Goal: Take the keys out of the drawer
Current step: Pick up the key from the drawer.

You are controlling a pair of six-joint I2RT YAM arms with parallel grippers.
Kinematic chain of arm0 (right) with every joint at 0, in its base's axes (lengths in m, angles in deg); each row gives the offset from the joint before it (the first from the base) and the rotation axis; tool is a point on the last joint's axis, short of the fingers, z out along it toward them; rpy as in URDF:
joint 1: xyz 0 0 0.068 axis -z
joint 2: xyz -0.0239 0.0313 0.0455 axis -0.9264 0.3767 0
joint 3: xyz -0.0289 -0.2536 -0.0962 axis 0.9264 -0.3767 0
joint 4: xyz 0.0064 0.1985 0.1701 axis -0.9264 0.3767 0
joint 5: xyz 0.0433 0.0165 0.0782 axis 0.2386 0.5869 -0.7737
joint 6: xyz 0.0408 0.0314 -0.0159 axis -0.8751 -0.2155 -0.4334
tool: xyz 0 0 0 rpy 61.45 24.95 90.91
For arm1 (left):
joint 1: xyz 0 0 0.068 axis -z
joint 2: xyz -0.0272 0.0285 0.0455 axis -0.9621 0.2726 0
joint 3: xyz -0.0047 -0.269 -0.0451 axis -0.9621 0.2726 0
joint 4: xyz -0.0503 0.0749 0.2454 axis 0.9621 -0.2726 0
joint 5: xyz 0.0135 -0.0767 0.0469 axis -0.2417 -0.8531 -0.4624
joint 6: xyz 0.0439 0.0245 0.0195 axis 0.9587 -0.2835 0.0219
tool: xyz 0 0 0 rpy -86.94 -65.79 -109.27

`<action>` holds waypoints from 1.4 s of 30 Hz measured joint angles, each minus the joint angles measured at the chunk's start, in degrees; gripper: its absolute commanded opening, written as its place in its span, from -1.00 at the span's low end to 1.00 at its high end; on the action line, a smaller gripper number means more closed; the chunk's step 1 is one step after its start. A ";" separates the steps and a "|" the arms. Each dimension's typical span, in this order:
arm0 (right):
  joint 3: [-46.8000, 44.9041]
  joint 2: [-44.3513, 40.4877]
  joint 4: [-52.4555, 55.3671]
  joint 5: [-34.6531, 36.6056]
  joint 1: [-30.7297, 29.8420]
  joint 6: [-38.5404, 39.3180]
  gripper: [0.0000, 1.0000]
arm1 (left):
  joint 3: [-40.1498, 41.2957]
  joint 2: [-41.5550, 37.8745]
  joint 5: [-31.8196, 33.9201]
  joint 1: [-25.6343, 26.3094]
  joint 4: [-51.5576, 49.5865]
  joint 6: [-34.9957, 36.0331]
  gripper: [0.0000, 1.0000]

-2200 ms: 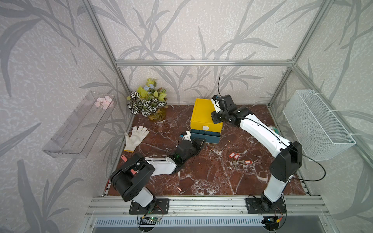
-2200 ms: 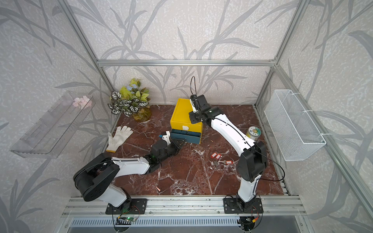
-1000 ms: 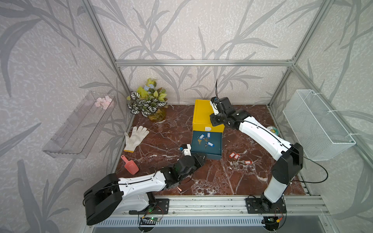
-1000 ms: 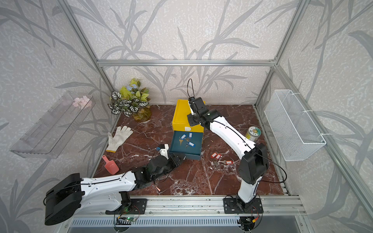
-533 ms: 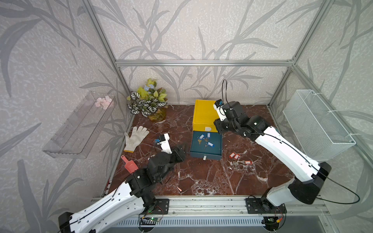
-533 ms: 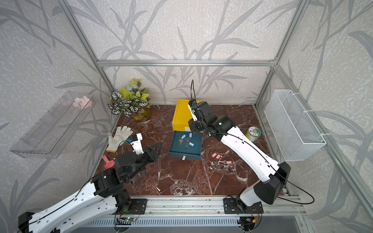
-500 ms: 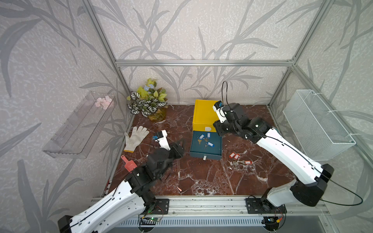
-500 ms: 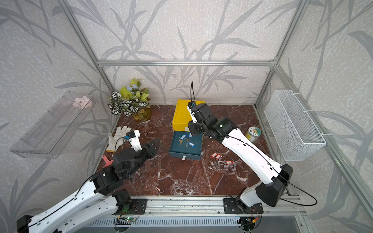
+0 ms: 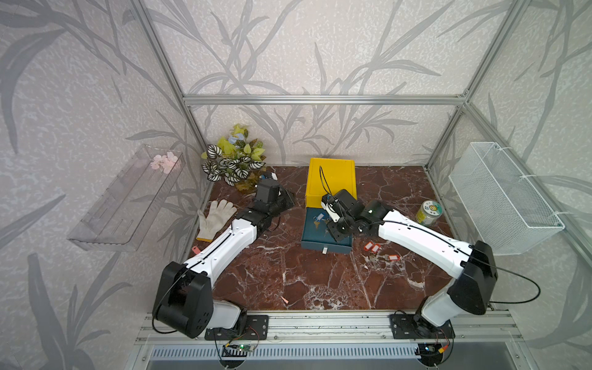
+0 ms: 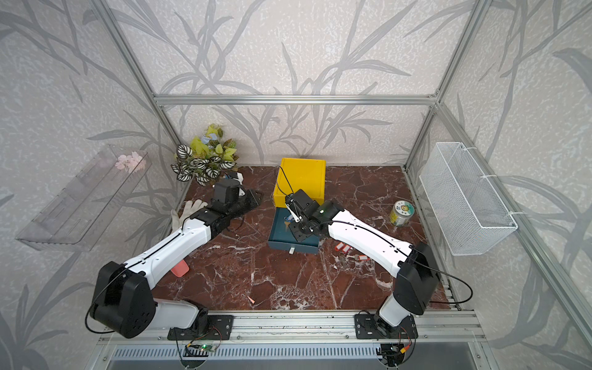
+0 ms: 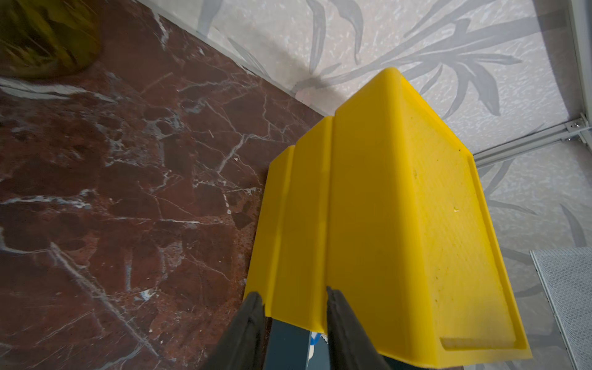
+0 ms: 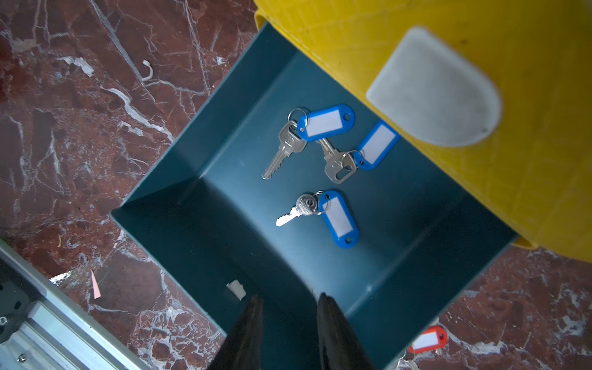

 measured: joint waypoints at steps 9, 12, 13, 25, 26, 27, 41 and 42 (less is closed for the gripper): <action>4.37 11.37 0.39 1.11 0.46 -2.56 -0.36 | -1.09 4.00 -1.84 0.00 -1.51 2.80 -0.30; 4.52 13.09 0.37 2.16 0.72 -4.11 -0.36 | -1.09 4.00 -1.64 0.00 -1.64 3.58 -0.30; 4.52 13.33 0.33 2.56 0.81 -4.59 -0.36 | -1.09 4.00 -1.55 0.00 -1.66 3.65 -0.30; 2.49 13.20 -4.52 5.16 0.68 -11.54 -0.36 | -1.07 4.00 -1.77 -0.02 -1.53 4.04 -0.30; 1.75 12.87 -5.33 5.49 0.66 -12.31 -0.36 | -0.98 4.00 -1.84 0.00 -1.29 4.02 -0.29; 1.01 12.52 -6.10 5.86 0.63 -13.03 -0.36 | -0.74 3.93 -1.86 0.00 -0.85 4.02 -0.29; -11.08 -0.74 -16.59 12.15 0.98 -20.79 -0.39 | 3.82 4.37 -2.40 -0.13 5.29 -0.98 -0.29; -11.32 -1.01 -16.81 12.63 1.01 -21.07 -0.39 | 3.82 4.37 -2.40 -0.13 5.31 -1.01 -0.29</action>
